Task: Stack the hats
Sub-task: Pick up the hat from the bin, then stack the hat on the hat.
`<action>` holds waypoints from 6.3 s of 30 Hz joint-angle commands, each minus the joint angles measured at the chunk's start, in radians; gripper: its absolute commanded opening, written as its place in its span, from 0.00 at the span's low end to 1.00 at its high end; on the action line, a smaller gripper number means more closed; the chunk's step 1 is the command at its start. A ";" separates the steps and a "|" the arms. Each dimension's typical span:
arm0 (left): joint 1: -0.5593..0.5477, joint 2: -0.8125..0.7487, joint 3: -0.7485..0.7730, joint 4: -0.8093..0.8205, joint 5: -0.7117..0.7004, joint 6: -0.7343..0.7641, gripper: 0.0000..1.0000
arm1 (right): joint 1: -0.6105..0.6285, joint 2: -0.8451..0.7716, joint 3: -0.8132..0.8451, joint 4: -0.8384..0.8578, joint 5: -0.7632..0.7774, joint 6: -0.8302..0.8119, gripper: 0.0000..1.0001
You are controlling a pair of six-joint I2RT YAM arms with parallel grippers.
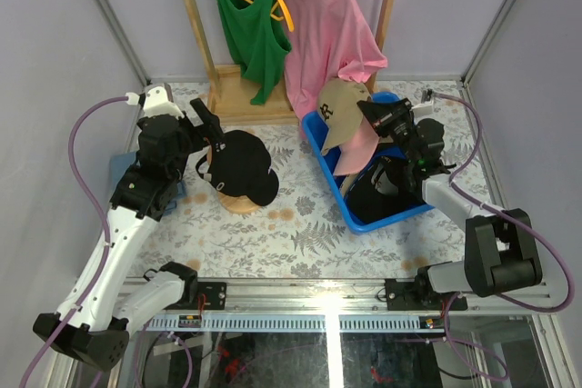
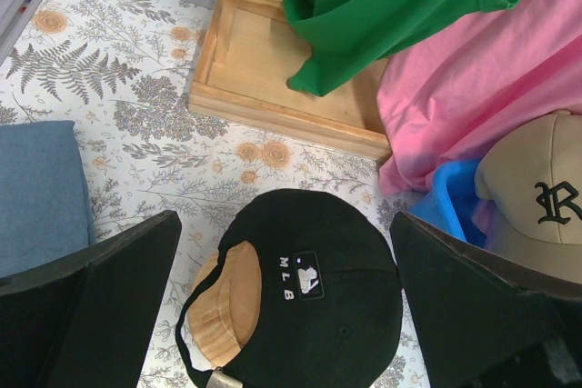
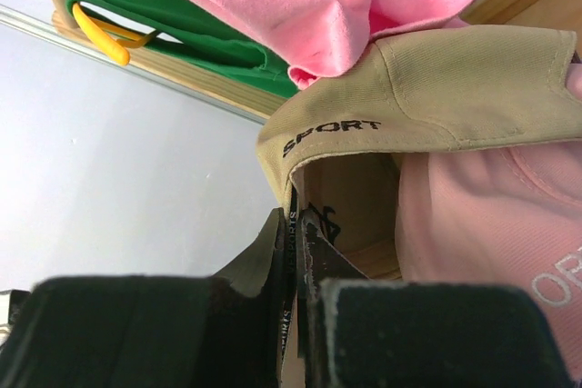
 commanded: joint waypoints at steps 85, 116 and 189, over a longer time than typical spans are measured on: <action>-0.004 -0.340 0.082 0.118 0.603 -0.774 1.00 | 0.467 -0.304 -0.006 0.761 -0.275 0.451 0.00; -0.005 -0.380 -0.055 0.387 1.094 -1.197 1.00 | 0.694 -0.280 0.153 0.769 -0.410 0.312 0.00; -0.003 -0.344 -0.297 0.280 0.261 -0.556 0.00 | 0.230 0.596 0.282 0.809 -0.421 0.494 0.22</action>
